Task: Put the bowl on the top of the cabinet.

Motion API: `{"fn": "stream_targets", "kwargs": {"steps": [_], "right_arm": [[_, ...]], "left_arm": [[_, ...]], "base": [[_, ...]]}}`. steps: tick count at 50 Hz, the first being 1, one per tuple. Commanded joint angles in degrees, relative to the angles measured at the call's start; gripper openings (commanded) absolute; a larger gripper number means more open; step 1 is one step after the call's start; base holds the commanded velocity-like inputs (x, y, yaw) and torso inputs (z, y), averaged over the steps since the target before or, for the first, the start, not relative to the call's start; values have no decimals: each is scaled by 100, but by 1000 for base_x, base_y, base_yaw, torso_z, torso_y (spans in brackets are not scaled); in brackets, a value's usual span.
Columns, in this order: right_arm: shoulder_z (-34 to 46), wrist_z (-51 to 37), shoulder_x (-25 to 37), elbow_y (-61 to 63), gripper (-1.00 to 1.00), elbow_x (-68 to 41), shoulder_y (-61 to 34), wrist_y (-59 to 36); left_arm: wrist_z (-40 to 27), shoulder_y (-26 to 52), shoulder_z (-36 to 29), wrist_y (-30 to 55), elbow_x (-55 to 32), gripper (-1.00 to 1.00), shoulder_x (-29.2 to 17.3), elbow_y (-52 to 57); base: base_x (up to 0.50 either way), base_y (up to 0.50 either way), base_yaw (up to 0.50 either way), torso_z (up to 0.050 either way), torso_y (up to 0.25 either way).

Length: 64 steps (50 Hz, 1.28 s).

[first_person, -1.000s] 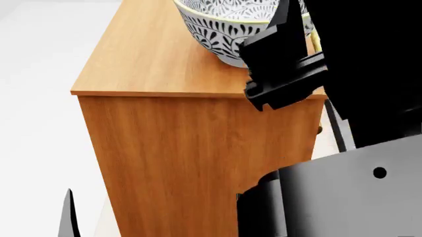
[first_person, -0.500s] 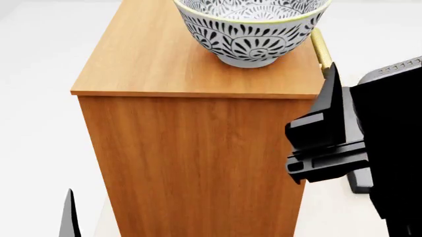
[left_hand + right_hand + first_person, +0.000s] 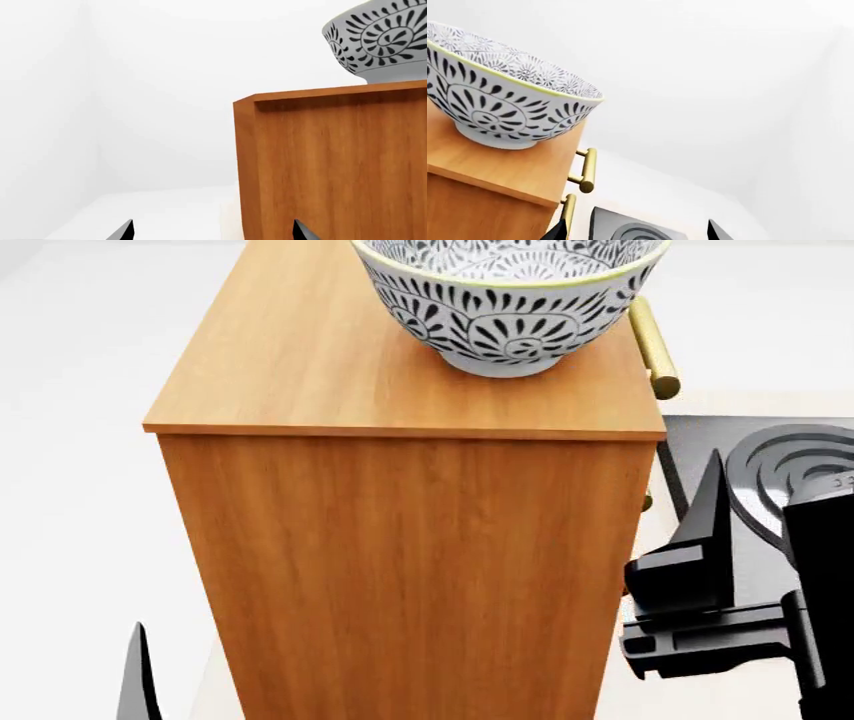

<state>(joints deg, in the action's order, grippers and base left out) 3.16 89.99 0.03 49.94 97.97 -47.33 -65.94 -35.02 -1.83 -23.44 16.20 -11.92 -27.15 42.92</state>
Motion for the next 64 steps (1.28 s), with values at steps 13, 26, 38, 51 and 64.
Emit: {"fn": "stream_targets", "kwargs": {"steps": [13,26,38,51,64], "right_arm": [[-336,-93,127,238,100,-291,816,-199],[-237,-678,332,261,100,-836,1198,-555],[-226,-1397,408,296,100,-1542,1580,-722],[-457,-2233,424,333,100,-2520,2013,-698],[-577,-2695,389,320,100,-3056,2266,-584]], "left_arm": [[-35,5,-32,-7,13,100,-2,-22],[-56,20,-37,26,0,100,-9,4],[-67,26,-20,25,-27,100,-27,15],[-77,30,-42,19,-23,100,-29,3],[-94,26,-49,7,-27,100,-35,-8]], "base": [[0,0,0,0,0],[0,0,0,0,0],[0,0,0,0,0],[0,0,0,0,0],[0,0,0,0,0]]}}
